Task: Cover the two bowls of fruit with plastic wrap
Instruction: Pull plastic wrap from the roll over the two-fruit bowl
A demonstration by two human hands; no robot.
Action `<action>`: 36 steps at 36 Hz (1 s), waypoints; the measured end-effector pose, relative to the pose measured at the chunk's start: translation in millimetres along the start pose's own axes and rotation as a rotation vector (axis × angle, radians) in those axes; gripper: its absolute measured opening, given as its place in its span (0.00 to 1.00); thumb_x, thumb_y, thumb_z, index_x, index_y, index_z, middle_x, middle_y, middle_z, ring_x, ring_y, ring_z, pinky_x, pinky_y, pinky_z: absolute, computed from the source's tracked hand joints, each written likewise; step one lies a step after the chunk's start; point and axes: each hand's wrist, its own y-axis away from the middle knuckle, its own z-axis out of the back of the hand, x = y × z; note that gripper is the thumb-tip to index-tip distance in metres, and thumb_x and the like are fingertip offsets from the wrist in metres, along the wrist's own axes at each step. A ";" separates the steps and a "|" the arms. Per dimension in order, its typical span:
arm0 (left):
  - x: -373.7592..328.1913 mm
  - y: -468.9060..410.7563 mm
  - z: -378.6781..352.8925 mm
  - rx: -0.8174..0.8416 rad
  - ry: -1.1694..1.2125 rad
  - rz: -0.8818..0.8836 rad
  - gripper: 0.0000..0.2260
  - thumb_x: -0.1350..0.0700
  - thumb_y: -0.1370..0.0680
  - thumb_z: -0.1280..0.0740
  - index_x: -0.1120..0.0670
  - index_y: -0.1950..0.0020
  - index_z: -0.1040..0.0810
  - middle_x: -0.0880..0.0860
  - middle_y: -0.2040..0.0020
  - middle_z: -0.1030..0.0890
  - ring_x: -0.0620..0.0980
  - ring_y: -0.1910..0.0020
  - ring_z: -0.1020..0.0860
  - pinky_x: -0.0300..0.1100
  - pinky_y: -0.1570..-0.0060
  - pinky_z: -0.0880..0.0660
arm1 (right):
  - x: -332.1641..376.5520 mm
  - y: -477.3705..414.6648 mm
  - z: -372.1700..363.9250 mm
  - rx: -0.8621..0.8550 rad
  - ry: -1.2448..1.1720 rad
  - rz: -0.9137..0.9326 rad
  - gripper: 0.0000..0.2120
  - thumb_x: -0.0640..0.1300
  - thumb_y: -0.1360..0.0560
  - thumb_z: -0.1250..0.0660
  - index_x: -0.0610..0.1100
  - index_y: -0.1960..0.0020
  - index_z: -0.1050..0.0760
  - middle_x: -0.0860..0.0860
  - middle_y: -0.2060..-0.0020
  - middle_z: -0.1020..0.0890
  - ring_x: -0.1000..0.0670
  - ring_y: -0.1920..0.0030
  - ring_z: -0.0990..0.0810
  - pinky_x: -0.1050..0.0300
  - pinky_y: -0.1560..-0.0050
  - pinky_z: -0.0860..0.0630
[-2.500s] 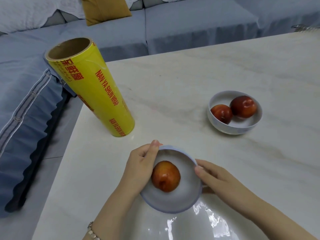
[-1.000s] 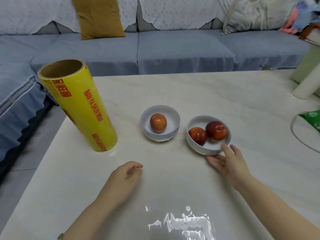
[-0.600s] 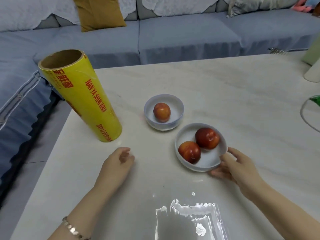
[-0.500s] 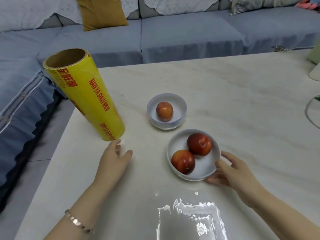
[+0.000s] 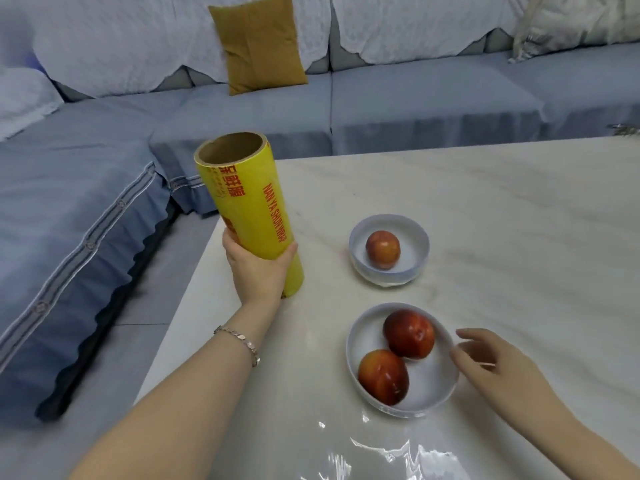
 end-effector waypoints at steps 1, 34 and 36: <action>-0.1 -0.4 0.1 -0.010 0.003 0.001 0.47 0.49 0.37 0.21 0.50 0.27 0.47 0.53 0.29 0.34 0.56 0.33 0.31 0.47 0.40 0.31 | 5.2 0.4 1.0 -0.026 0.040 0.046 0.11 0.49 0.28 0.33 0.55 0.47 0.28 0.53 0.53 0.19 0.52 0.48 0.22 0.60 0.50 0.31; -35.9 99.5 61.7 0.881 0.199 0.235 0.49 0.33 0.56 0.23 0.35 0.38 0.36 0.43 0.44 0.21 0.45 0.51 0.17 0.44 0.56 0.19 | 100.5 18.6 -41.0 0.259 -0.665 0.177 0.43 0.52 0.46 0.28 0.60 0.33 0.39 0.49 0.50 0.21 0.60 0.60 0.17 0.68 0.68 0.23; -31.3 103.8 59.9 0.883 0.229 0.237 0.45 0.35 0.54 0.22 0.33 0.40 0.36 0.43 0.44 0.21 0.45 0.51 0.18 0.43 0.58 0.19 | 95.2 17.2 -38.1 0.293 -0.686 0.178 0.40 0.50 0.45 0.28 0.58 0.34 0.36 0.51 0.53 0.20 0.60 0.60 0.17 0.68 0.67 0.23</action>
